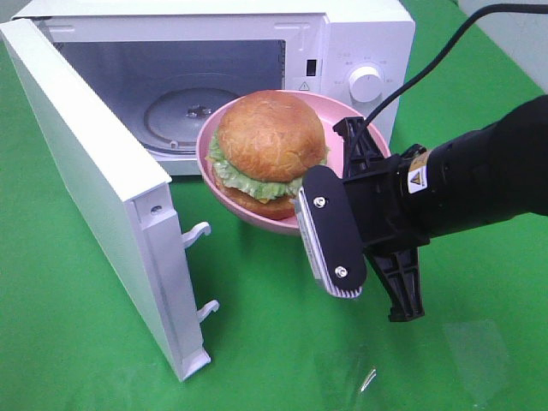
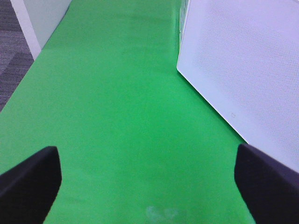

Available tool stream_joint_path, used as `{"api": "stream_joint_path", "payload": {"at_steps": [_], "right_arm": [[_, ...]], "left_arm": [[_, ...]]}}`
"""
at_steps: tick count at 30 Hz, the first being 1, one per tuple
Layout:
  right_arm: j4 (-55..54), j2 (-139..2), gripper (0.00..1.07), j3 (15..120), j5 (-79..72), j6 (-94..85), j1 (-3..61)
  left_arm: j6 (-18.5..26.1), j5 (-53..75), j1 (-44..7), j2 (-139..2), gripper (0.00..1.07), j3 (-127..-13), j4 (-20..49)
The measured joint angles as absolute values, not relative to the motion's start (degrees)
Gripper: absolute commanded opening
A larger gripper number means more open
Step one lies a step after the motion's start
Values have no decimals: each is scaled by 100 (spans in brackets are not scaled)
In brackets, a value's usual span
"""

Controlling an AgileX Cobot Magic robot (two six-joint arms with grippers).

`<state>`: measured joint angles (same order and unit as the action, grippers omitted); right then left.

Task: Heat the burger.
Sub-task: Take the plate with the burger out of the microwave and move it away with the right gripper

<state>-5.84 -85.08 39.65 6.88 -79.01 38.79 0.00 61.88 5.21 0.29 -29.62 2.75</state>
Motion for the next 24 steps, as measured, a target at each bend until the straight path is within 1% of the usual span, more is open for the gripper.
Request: {"api": "stream_joint_path", "payload": {"at_steps": [9, 13, 20, 24], "right_arm": [[-350, -7861, 0, 3358, 688, -7414, 3850], [138, -7322, 0, 3014, 928, -6939, 3850], [544, -6898, 0, 2813, 1220, -6406, 3850], [985, -6417, 0, 2687, 1742, -5781, 3850]], "left_arm": [[0, 6188, 521, 29, 94, -2962, 275], [0, 6188, 521, 29, 94, -2962, 275], [0, 6188, 521, 29, 94, -2962, 275], [0, 6188, 521, 29, 94, -2962, 275]]}}
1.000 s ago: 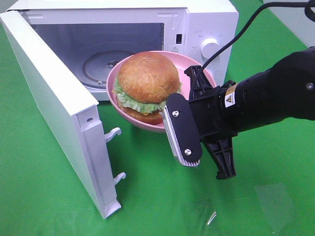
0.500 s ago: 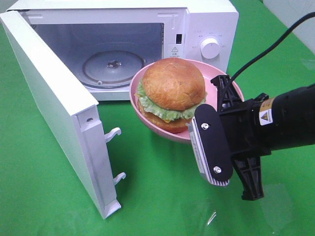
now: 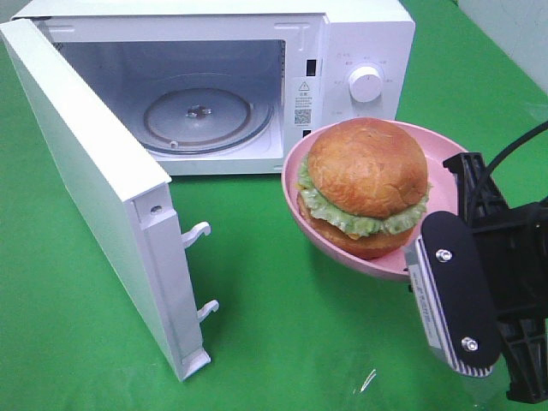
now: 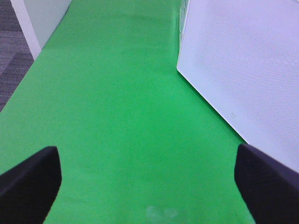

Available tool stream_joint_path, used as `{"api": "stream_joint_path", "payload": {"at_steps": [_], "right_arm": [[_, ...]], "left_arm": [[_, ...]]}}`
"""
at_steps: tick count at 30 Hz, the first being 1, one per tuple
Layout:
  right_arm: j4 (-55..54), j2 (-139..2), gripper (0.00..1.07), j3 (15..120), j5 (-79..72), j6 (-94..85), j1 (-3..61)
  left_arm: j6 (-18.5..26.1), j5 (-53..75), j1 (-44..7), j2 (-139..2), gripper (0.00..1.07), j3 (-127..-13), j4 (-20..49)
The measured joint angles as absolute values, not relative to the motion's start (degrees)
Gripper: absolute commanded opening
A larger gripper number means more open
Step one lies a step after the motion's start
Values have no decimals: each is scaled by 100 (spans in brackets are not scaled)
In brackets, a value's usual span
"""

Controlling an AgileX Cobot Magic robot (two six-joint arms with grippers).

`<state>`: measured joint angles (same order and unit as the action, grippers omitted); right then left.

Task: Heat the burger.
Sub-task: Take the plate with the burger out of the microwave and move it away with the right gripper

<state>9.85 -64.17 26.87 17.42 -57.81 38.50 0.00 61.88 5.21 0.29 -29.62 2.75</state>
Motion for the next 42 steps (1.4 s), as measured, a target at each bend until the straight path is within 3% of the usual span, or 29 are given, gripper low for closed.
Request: {"api": "stream_joint_path", "payload": {"at_steps": [19, 30, 42], "right_arm": [[2424, -5489, 0, 2681, 3581, -2636, 3850], [3272, -5449, 0, 2676, 3873, -1123, 3833], [3449, -5449, 1, 2676, 4142, 0, 3833]], "left_arm": [[0, 6188, 521, 29, 94, -2962, 275], [0, 6188, 521, 29, 94, -2962, 275], [0, 6188, 521, 29, 94, -2962, 275]]}}
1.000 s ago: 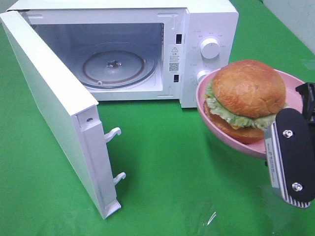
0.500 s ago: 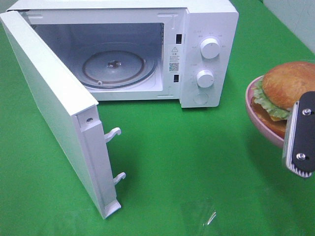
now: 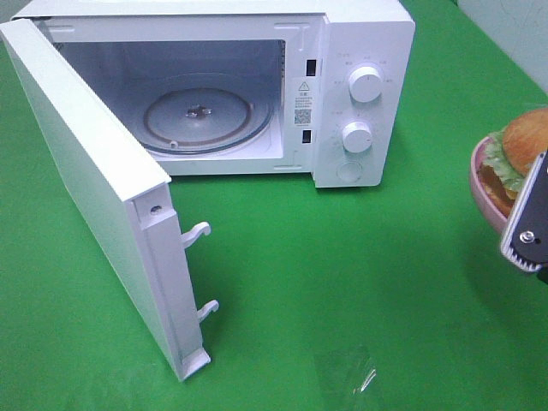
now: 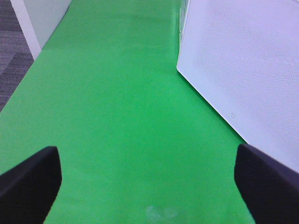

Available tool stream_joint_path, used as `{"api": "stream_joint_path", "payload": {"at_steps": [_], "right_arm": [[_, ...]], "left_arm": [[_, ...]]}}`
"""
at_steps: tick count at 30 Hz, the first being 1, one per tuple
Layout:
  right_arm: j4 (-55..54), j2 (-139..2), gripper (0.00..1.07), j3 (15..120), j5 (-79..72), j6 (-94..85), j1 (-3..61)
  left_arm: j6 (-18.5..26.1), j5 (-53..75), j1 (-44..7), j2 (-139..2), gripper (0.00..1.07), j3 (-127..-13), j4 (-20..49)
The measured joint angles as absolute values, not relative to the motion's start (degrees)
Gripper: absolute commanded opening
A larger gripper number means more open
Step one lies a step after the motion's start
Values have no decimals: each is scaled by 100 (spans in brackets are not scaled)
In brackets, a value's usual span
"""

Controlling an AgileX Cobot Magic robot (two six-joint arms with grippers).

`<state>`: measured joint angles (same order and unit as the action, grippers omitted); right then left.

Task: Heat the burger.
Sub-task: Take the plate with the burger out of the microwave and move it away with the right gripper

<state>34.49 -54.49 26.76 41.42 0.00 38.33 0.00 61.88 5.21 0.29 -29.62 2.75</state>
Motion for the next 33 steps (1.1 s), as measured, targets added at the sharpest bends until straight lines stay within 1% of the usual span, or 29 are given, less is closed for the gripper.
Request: {"api": "stream_joint_path", "payload": {"at_steps": [10, 15, 20, 24, 26, 33], "right_arm": [[4051, -5449, 1, 2676, 4727, 1604, 3833], [4246, -5586, 1, 2676, 4899, 2097, 3833], [4297, -5964, 1, 2710, 5008, 2452, 3833], [4366, -6337, 1, 2922, 5099, 2997, 3827], [4589, -6738, 2, 3140, 5357, 3484, 3827], [4635, -7282, 2, 3421, 5626, 3690, 3827]], "left_arm": [[0, 6188, 521, 29, 94, -2962, 275], [0, 6188, 521, 29, 94, -2962, 275], [0, 6188, 521, 29, 94, -2962, 275], [0, 6188, 521, 29, 94, -2962, 275], [0, 6188, 521, 29, 94, -2962, 275], [0, 6188, 521, 29, 94, -2962, 275]]}}
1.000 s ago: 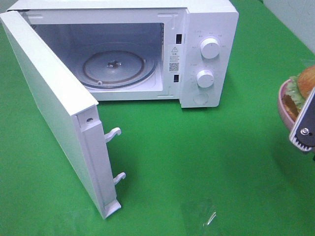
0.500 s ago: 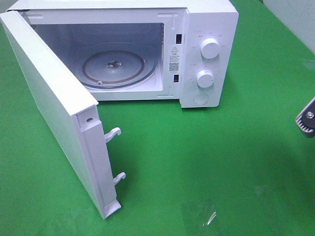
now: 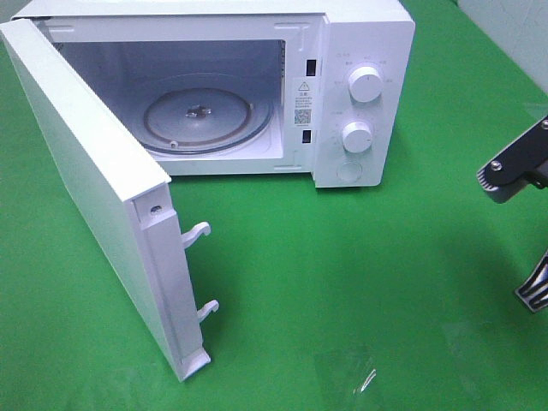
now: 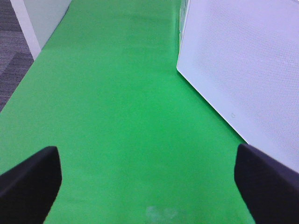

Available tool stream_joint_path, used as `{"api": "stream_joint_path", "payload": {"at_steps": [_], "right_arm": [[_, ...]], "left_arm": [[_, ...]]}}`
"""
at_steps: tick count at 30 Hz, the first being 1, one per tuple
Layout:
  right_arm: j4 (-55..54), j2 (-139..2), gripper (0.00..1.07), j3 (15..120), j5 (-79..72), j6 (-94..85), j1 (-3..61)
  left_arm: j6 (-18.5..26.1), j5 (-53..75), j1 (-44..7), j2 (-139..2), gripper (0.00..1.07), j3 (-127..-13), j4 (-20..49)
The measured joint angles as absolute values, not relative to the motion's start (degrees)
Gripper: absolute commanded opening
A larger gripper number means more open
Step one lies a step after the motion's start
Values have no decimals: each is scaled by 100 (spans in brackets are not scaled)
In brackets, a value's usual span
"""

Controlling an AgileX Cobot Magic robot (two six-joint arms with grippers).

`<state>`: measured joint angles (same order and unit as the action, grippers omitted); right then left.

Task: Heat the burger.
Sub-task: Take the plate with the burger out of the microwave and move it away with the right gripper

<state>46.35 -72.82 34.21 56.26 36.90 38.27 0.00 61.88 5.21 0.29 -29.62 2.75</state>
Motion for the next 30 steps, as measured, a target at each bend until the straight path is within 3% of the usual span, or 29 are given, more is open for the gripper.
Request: {"api": "stream_joint_path", "payload": {"at_steps": [9, 15, 30], "right_arm": [[4641, -7890, 2, 3827, 5609, 3936, 3741], [4629, -8147, 2, 3845, 5489, 3965, 3100], [4635, -8170, 2, 3845, 5013, 3988, 2292]], "left_arm": [[0, 6188, 521, 29, 94, -2962, 275], [0, 6188, 521, 29, 94, -2962, 275], [0, 6188, 521, 29, 94, -2962, 275]]}}
